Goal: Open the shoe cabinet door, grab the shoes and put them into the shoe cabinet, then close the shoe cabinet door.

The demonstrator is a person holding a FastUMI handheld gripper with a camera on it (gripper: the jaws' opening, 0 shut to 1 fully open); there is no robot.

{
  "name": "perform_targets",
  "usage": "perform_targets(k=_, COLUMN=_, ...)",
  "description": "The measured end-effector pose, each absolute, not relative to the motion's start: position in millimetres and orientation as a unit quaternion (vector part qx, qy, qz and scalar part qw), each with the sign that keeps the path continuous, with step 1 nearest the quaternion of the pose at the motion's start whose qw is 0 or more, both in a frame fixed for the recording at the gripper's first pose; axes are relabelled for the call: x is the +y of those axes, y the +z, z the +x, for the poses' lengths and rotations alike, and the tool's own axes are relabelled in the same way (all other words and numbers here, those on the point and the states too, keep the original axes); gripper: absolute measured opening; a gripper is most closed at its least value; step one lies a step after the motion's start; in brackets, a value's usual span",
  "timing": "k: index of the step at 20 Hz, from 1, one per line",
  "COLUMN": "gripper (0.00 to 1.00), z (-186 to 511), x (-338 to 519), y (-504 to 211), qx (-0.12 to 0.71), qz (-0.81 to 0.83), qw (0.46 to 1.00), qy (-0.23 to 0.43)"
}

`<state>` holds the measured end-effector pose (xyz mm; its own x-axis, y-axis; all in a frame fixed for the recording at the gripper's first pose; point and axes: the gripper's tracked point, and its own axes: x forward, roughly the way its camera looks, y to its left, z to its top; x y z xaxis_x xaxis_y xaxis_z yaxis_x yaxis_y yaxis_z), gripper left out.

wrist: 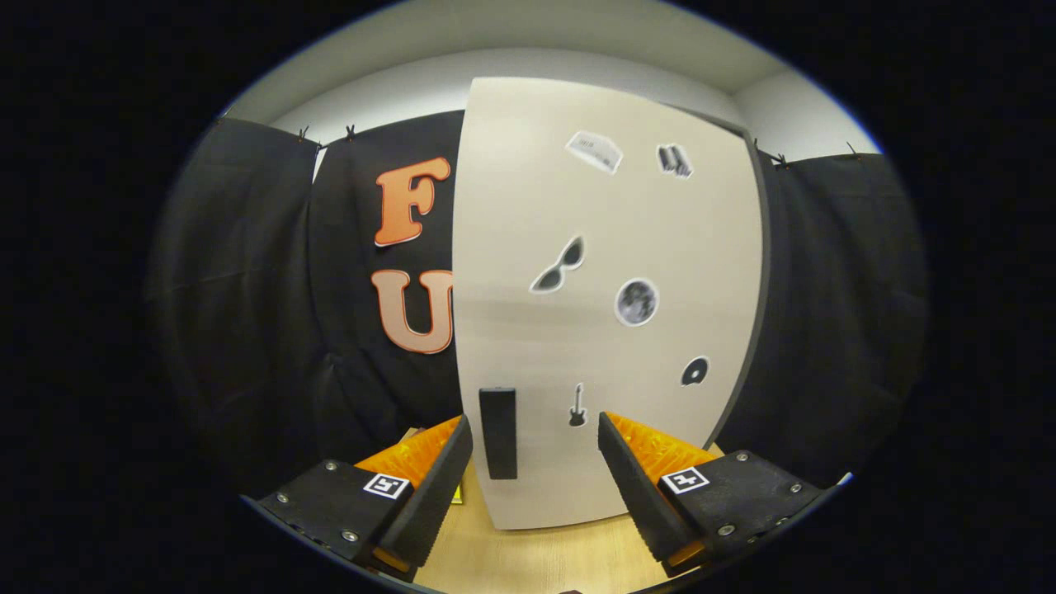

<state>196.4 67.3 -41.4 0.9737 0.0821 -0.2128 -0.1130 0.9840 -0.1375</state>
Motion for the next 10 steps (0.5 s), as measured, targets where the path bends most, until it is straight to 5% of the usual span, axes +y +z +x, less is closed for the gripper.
perform_targets(k=10, gripper=0.95, z=101.6, x=-30.5, y=78.5, qx=0.011, qz=-0.095, qw=0.995, qy=-0.027)
